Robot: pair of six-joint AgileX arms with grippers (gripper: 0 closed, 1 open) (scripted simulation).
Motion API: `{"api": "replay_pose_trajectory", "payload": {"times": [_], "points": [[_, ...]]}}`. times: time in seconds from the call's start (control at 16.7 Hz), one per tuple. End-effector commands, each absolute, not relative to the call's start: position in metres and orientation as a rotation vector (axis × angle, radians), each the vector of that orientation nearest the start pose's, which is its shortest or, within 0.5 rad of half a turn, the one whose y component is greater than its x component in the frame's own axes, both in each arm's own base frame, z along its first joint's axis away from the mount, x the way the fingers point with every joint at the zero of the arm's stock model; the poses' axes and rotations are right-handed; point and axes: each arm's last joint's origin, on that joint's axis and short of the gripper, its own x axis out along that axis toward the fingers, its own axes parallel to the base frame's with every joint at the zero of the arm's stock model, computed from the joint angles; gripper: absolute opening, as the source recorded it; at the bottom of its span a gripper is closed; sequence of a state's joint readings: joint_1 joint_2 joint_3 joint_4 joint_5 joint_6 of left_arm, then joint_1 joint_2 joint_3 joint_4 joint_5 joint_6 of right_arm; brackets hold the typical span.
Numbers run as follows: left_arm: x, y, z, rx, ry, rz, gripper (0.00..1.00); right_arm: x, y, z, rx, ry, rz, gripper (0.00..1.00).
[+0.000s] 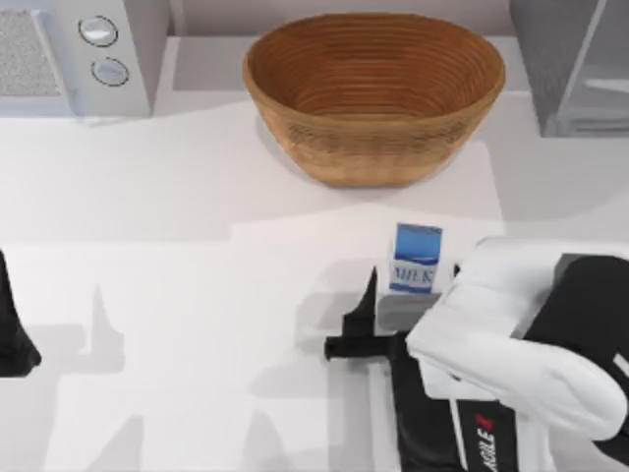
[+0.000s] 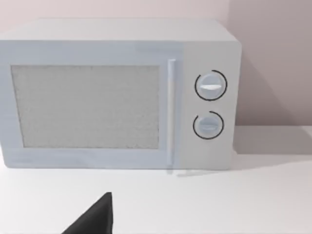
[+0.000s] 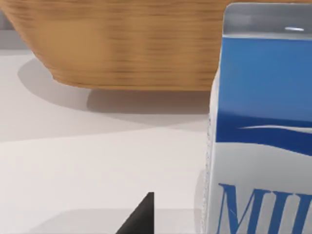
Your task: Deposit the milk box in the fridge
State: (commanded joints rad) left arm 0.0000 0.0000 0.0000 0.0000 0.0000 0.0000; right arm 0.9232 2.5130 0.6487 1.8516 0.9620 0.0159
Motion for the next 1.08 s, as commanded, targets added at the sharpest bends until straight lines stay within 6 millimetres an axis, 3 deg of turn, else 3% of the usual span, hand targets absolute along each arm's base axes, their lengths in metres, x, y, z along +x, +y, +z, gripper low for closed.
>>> {"api": "replay_pose_trajectory", "payload": {"times": [0.18,0.84,1.08], "points": [[0.106,-0.001,0.16,0.0,0.0,0.0,1.0,0.213,0.238,-0.007,0.0,0.036,0.019,1.0],[0.106,-0.001,0.16,0.0,0.0,0.0,1.0,0.251,0.235,0.002,0.0,0.0,-0.01,1.0],[0.106,-0.001,0.16,0.0,0.0,0.0,1.0,0.256,0.234,0.002,0.0,0.0,-0.01,1.0]]}}
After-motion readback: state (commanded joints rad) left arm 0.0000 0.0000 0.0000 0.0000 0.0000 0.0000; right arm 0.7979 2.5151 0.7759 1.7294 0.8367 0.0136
